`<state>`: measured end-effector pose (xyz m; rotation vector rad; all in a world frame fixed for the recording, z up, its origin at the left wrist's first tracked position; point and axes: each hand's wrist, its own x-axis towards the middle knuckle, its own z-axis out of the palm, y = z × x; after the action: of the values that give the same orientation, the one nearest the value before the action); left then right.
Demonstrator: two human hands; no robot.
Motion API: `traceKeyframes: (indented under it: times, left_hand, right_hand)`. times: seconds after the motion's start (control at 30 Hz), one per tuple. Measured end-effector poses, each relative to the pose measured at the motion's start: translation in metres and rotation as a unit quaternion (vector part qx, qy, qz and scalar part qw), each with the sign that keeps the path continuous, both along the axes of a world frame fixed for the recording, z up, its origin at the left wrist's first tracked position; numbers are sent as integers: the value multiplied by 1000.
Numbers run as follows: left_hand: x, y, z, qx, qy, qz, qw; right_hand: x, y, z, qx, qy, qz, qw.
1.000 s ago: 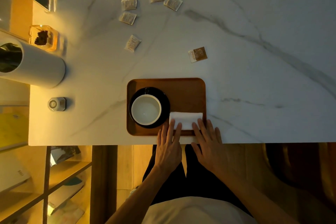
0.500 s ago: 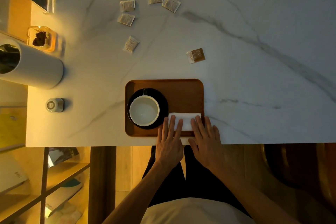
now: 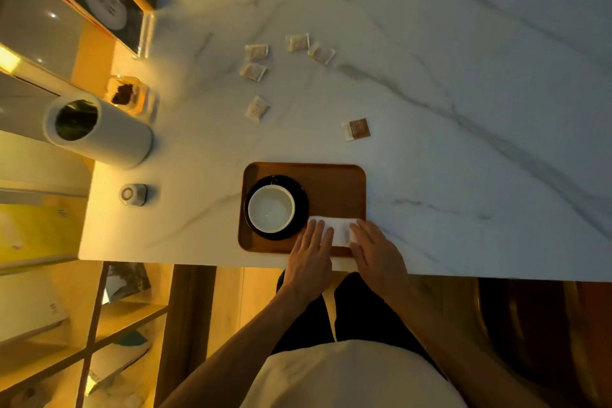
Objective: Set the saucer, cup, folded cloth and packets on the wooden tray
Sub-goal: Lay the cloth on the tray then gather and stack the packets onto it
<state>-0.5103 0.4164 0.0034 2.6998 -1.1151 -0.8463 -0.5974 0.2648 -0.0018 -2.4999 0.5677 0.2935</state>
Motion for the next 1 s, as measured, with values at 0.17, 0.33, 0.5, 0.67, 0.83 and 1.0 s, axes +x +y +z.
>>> traceKeyframes:
  times: [0.17, 0.33, 0.5, 0.67, 0.83, 1.0]
  left_hand:
    - [31, -25, 52, -47, -83, -11, 995]
    - [91, -58, 96, -62, -125, 41, 989]
    - [148, -90, 113, -64, -145, 90, 983]
    - [191, -136, 79, -49, -99, 99, 989]
    - [219, -179, 27, -40, -30, 124, 991]
    - [233, -202, -23, -71, 27, 120, 990]
  right_hand:
    - [13, -52, 44, -20, -103, -56, 993]
    - [47, -106, 73, -54, -170, -73, 981]
    - [96, -137, 83, -78, -151, -83, 982]
    - [151, -155, 53, -46, -74, -120, 989]
    - [193, -163, 12, -16, -19, -179, 984]
    - [226, -166, -27, 14, -11, -189, 982]
